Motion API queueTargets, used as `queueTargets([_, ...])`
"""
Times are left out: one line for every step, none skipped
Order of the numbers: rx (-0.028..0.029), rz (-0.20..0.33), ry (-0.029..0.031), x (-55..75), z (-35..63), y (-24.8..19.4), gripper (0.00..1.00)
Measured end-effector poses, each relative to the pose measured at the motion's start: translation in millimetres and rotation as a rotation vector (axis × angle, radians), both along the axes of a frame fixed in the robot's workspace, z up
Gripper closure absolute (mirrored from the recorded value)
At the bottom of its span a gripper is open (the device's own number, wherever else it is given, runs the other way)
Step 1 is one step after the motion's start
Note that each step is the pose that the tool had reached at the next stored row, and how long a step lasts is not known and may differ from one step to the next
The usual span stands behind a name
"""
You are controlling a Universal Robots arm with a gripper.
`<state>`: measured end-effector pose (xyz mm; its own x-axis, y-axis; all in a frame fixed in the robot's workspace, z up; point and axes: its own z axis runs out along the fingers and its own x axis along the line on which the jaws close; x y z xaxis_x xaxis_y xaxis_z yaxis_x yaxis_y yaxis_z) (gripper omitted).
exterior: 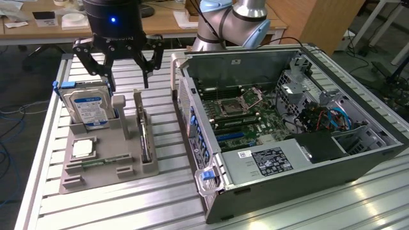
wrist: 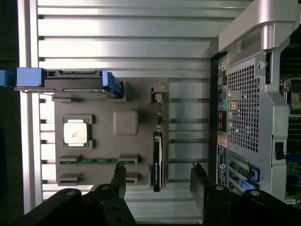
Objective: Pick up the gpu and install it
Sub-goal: 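Pick up the gpu and move the gpu toward the slot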
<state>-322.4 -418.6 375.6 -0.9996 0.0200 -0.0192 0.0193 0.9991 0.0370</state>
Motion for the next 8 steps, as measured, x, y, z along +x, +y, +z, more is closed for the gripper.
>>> queueTargets([-0.0008, 0.000, 0.0001, 0.1, -1.7, 0.0, 0.34])
queueTargets([-0.0017, 0.000, 0.0001, 0.2, -3.3, -0.1, 0.34])
queueTargets([-0.0035, 0.000, 0.0001, 0.3, -4.7, -0.2, 0.34])
queueTargets([-0.0045, 0.000, 0.0002, 0.3, -6.2, -0.2, 0.34])
queueTargets([-0.0044, 0.000, 0.0001, 0.3, -7.9, -0.3, 0.34])
queueTargets([-0.0044, 0.000, 0.0000, 0.5, -9.6, -0.3, 0.34])
queueTargets([-0.0043, 0.000, 0.0000, 0.7, -11.2, -0.6, 0.34])
queueTargets([-0.0042, 0.000, 0.0000, 0.7, -12.6, -1.4, 0.34])
